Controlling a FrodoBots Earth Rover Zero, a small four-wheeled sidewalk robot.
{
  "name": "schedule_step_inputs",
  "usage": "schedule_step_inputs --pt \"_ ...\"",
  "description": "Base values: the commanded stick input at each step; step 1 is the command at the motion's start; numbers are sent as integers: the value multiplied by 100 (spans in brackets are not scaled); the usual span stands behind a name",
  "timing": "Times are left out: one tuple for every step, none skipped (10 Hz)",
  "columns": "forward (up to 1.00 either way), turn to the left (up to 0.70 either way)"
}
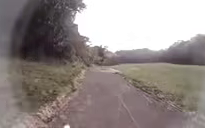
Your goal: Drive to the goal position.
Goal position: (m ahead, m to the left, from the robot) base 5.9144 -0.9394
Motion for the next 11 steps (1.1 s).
schedule_step_inputs --pt "85 0" --pt "85 0" --pt "85 0" --pt "85 0" --pt "85 0" --pt "85 0" --pt "85 0" --pt "85 0" --pt "85 0" --pt "85 0" --pt "85 0"
